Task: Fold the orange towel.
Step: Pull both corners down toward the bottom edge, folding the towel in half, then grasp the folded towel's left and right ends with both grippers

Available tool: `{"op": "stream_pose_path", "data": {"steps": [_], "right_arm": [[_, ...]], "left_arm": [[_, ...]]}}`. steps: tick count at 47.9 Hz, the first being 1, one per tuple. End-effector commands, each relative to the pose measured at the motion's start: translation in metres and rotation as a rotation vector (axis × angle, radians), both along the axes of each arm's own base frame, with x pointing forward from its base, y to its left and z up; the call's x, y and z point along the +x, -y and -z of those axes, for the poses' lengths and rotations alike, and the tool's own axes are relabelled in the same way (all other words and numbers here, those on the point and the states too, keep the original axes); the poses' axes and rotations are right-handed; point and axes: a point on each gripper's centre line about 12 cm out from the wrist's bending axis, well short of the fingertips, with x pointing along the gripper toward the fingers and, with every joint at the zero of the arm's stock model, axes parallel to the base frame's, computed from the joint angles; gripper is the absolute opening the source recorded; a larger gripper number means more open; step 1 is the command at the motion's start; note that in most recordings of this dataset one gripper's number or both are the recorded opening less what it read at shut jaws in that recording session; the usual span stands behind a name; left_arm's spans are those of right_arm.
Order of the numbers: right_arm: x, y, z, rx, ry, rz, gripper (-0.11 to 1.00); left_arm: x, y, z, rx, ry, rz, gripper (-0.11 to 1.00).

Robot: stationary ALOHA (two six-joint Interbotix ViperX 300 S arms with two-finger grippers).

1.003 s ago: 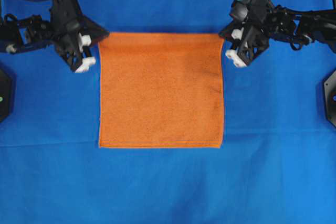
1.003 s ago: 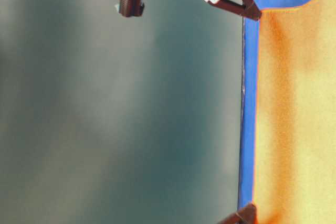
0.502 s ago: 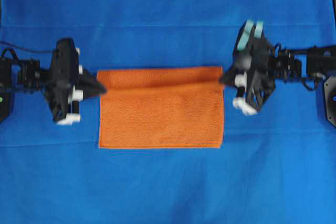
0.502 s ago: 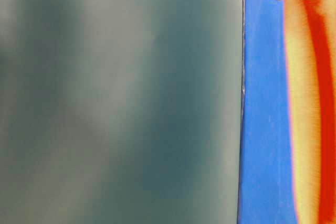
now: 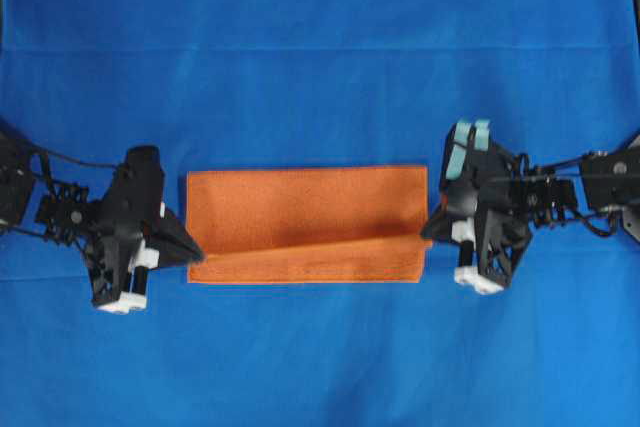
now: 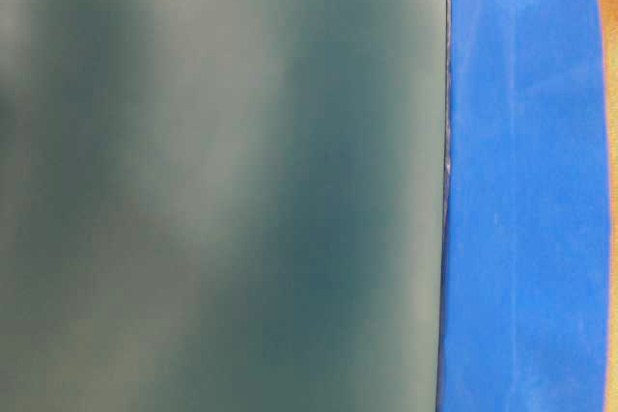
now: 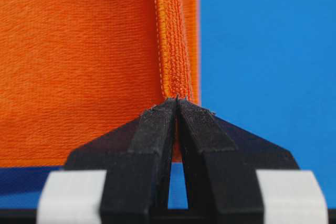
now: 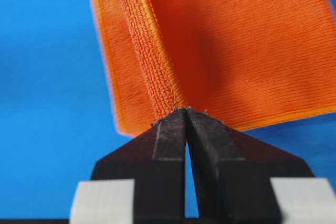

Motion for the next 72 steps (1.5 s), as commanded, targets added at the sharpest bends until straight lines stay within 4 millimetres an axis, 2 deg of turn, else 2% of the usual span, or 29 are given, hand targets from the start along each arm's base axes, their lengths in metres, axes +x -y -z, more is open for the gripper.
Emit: {"op": "stream_pose_path", "data": {"steps": [1, 11, 28, 30, 32, 39, 41, 44, 47, 54, 62, 72], "right_arm": [[0.006, -0.005, -0.007, 0.008, 0.023, -0.009, 0.01], [0.007, -0.006, -0.002, 0.011, 0.007, -0.005, 0.01], [0.011, -0.016, -0.004, 0.032, 0.01, -0.014, 0.02], [0.011, -0.017, -0.004, 0.034, 0.009, -0.016, 0.09], [0.011, -0.019, -0.005, 0.034, 0.014, -0.022, 0.23], [0.011, -0.021, -0.01, 0.027, 0.026, -0.04, 0.63], [0.01, -0.021, -0.012, 0.023, 0.03, -0.043, 0.64], [0.007, -0.016, -0.016, 0.015, 0.03, -0.04, 0.58], [0.006, -0.009, -0.02, 0.003, 0.032, -0.032, 0.54], [0.005, 0.015, -0.024, -0.036, 0.033, 0.012, 0.55], [0.006, 0.054, -0.023, -0.079, 0.021, 0.104, 0.55], [0.005, 0.077, -0.014, -0.121, -0.011, 0.141, 0.55]], "left_arm": [[0.005, 0.005, -0.002, -0.001, -0.003, 0.012, 0.01], [0.006, 0.0, 0.009, 0.018, -0.049, 0.001, 0.01], [0.007, 0.001, 0.009, 0.016, -0.046, 0.0, 0.03], [0.006, 0.0, 0.009, 0.012, -0.048, -0.004, 0.09], [0.006, 0.001, 0.009, 0.011, -0.048, -0.004, 0.18], [0.007, 0.001, -0.001, 0.007, -0.017, -0.001, 0.6], [0.006, 0.0, -0.006, 0.012, -0.002, 0.008, 0.73], [0.005, -0.001, -0.013, 0.013, 0.024, 0.011, 0.85], [0.004, -0.005, -0.02, 0.015, 0.051, 0.005, 0.84], [-0.001, -0.027, -0.029, 0.05, 0.094, -0.033, 0.75], [-0.002, -0.059, -0.028, 0.087, 0.09, -0.122, 0.72], [-0.003, -0.08, -0.016, 0.129, 0.029, -0.162, 0.72]]}}
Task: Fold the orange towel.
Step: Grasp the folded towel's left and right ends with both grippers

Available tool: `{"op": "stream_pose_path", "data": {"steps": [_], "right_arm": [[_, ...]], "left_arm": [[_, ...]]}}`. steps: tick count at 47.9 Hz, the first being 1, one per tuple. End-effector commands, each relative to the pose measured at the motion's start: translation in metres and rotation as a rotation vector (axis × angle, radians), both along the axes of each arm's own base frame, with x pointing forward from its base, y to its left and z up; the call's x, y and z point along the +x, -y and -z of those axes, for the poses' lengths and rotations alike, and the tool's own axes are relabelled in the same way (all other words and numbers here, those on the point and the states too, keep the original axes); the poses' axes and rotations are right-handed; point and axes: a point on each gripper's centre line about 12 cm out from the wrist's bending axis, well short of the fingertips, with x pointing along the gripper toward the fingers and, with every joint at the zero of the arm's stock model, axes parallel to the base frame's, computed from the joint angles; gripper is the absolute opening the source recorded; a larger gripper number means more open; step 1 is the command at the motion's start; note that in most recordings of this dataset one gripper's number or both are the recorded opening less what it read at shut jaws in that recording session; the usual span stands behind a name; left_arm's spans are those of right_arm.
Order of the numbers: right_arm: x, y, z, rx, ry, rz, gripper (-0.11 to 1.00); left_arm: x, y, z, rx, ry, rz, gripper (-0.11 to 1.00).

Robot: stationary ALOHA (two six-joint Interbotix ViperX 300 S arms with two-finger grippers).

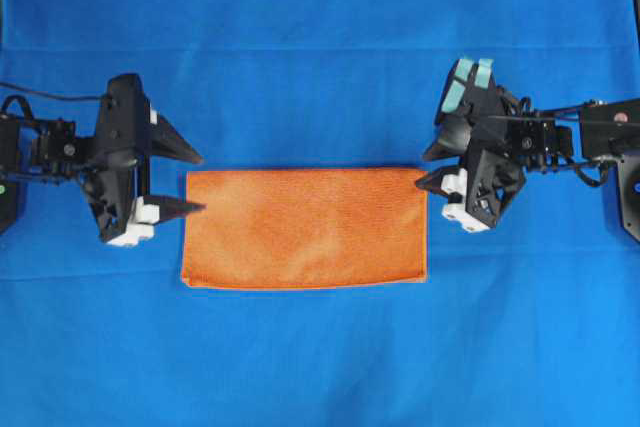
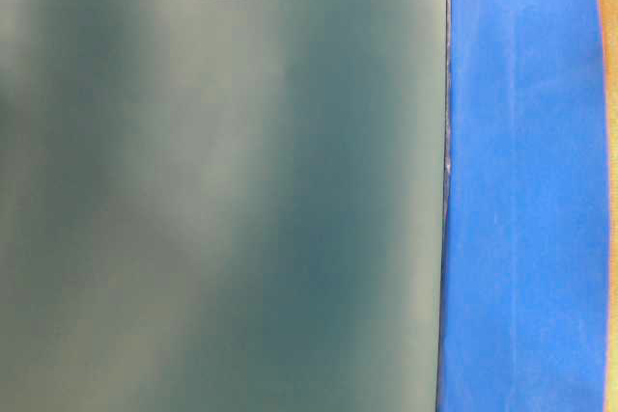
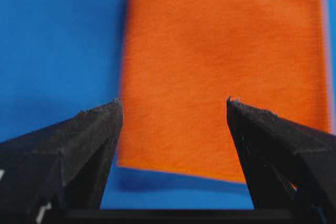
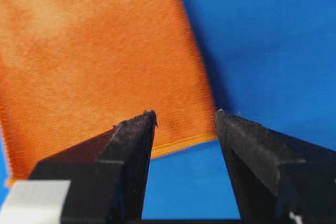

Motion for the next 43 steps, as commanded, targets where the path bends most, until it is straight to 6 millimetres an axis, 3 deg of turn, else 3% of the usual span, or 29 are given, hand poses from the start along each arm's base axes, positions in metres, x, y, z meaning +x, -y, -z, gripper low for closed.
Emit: {"op": "stream_pose_path", "data": {"steps": [1, 22, 36, 43], "right_arm": [[0.002, 0.008, 0.0, -0.015, 0.002, 0.011, 0.55], [0.006, 0.012, 0.038, -0.001, -0.103, 0.026, 0.55], [0.009, 0.012, 0.042, 0.001, -0.091, 0.023, 0.55], [0.014, 0.01, 0.039, 0.0, -0.056, 0.015, 0.51]], "left_arm": [[0.003, -0.007, 0.001, 0.015, -0.006, -0.011, 0.72], [0.013, -0.015, 0.039, 0.027, -0.136, -0.02, 0.72], [0.011, -0.015, 0.045, 0.025, -0.154, -0.024, 0.68], [0.011, -0.015, 0.045, 0.024, -0.157, -0.025, 0.57]]}}
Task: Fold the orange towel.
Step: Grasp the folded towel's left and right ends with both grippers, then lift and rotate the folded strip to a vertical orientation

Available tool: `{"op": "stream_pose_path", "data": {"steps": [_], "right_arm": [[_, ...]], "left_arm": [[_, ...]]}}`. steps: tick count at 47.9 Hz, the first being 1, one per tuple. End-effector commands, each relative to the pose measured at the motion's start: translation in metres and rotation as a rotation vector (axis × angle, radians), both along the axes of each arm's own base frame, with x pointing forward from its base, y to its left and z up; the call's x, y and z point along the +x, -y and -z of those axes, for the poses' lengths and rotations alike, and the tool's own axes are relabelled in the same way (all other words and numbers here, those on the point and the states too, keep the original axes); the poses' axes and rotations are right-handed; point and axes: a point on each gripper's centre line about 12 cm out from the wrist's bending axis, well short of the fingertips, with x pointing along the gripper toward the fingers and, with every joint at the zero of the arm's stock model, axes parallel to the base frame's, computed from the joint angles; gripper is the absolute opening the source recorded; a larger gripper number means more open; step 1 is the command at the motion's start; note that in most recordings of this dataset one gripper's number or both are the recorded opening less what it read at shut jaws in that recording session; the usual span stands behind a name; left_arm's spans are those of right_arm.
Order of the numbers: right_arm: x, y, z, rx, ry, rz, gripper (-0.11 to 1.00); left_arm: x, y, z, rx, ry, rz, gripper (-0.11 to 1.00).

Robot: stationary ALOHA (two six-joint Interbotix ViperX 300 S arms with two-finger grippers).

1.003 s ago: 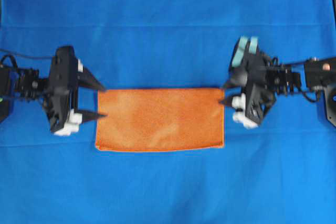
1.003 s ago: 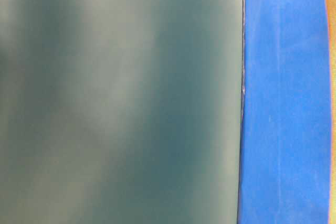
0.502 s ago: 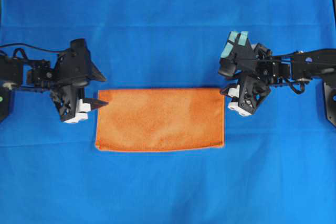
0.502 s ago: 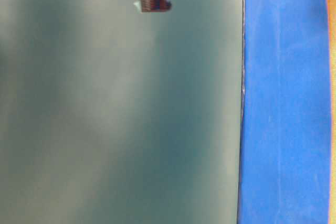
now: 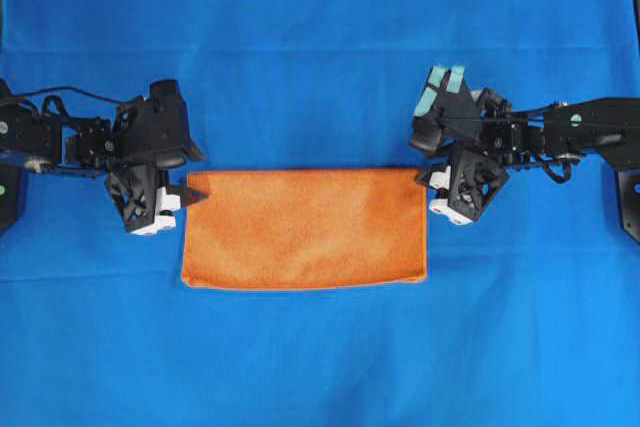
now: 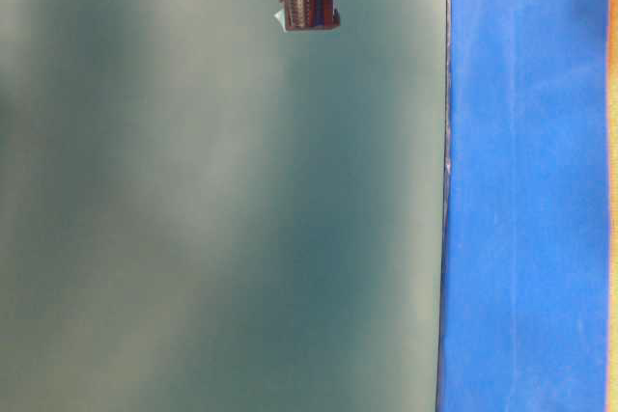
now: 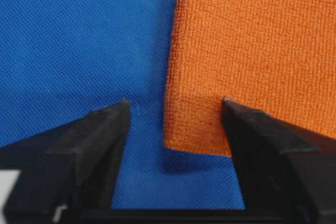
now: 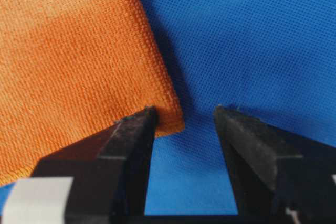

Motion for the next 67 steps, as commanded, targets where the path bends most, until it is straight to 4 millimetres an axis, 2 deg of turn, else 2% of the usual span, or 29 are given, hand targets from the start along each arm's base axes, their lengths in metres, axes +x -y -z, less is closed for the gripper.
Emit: {"op": "stream_pose_path", "data": {"steps": [1, 6, 13, 22, 34, 43, 56, 67], "right_arm": [[0.01, -0.001, -0.01, -0.001, 0.057, -0.006, 0.5], [0.012, -0.004, -0.009, 0.0, 0.058, -0.015, 0.37], [0.013, -0.006, -0.009, 0.0, 0.057, -0.02, 0.02], [0.013, -0.006, -0.009, 0.0, 0.054, -0.02, 0.01], [0.013, -0.005, -0.016, -0.002, 0.074, -0.018, 0.01], [0.008, -0.005, -0.043, -0.012, 0.119, -0.016, 0.01], [-0.006, -0.005, -0.094, -0.037, 0.215, -0.018, 0.01], [-0.02, -0.006, -0.12, -0.046, 0.285, -0.018, 0.01]], "left_arm": [[0.003, -0.001, -0.005, 0.002, 0.018, -0.002, 0.55], [0.003, -0.001, -0.003, -0.006, 0.014, -0.011, 0.39], [0.004, 0.002, -0.001, -0.01, -0.01, -0.004, 0.22], [0.002, 0.004, 0.0, -0.011, -0.029, 0.003, 0.05], [0.005, 0.004, -0.01, -0.006, -0.004, 0.009, 0.03], [0.007, 0.004, -0.044, -0.008, 0.022, 0.011, 0.03], [-0.003, 0.005, -0.103, -0.009, 0.094, 0.013, 0.03], [-0.017, 0.006, -0.133, -0.005, 0.205, 0.013, 0.03]]}}
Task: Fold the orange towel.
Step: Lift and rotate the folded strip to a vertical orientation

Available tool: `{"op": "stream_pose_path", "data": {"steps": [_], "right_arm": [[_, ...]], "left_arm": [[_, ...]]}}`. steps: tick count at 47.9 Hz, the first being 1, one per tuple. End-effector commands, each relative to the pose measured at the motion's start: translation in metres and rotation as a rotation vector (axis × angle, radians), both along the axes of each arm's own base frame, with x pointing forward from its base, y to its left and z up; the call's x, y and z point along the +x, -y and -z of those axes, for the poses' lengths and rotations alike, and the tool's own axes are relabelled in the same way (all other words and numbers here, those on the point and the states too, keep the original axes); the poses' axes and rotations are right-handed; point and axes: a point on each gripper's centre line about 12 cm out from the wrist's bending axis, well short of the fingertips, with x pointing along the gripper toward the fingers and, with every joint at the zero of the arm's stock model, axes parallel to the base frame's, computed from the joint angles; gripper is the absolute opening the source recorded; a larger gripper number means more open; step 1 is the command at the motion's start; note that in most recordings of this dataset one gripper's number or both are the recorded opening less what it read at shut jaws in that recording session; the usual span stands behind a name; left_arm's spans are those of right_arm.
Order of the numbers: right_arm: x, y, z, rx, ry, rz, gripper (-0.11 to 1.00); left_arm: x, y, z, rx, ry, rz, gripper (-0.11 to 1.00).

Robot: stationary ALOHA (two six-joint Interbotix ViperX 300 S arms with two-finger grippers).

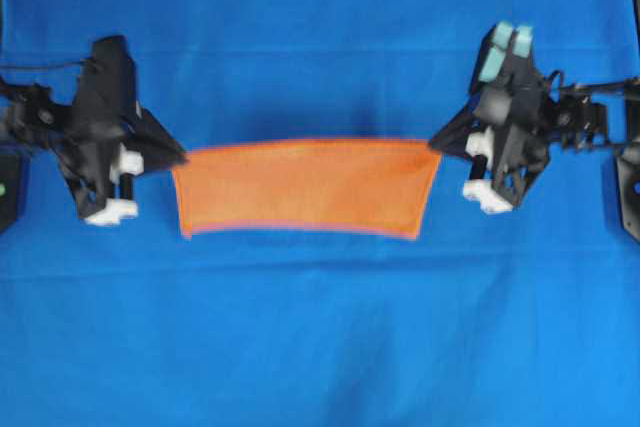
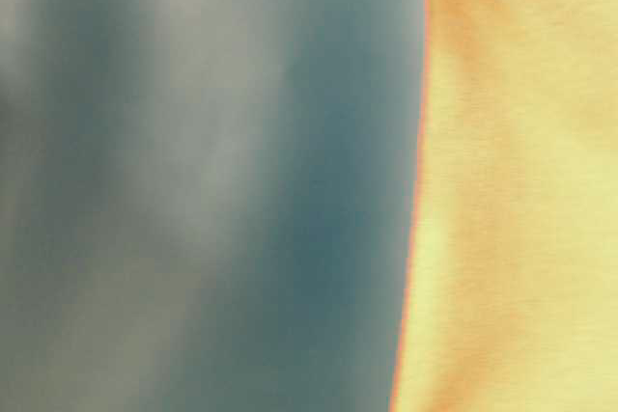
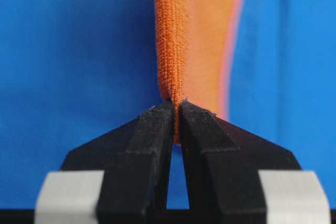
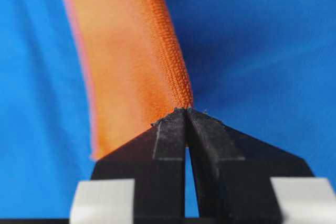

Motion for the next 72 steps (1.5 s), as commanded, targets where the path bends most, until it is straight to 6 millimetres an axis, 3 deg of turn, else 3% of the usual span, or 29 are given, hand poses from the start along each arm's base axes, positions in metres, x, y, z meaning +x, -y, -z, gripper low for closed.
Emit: {"op": "stream_pose_path", "data": {"steps": [1, 15, 23, 38, 52, 60, 72], "right_arm": [[-0.001, -0.001, -0.017, -0.009, 0.058, -0.008, 0.01], [0.005, 0.0, -0.02, -0.024, 0.084, -0.014, 0.01], [0.011, 0.02, -0.021, -0.049, 0.084, 0.036, 0.01], [0.031, 0.087, -0.022, -0.169, 0.043, 0.149, 0.01], [0.061, 0.135, -0.033, -0.291, 0.029, 0.174, 0.01], [0.075, 0.155, -0.04, -0.343, 0.034, 0.181, 0.01], [0.083, 0.165, -0.045, -0.37, 0.039, 0.183, 0.01]], "left_arm": [[-0.002, 0.0, -0.013, 0.003, 0.051, 0.001, 0.03], [0.002, 0.005, -0.013, 0.002, 0.072, 0.016, 0.03], [0.013, 0.017, -0.016, 0.002, 0.124, 0.063, 0.03], [0.066, 0.063, -0.021, 0.01, 0.231, 0.212, 0.03], [0.123, 0.093, -0.019, 0.079, 0.242, 0.319, 0.03], [0.143, 0.103, -0.017, 0.106, 0.247, 0.352, 0.03], [0.161, 0.108, -0.019, 0.119, 0.265, 0.364, 0.03]]}}
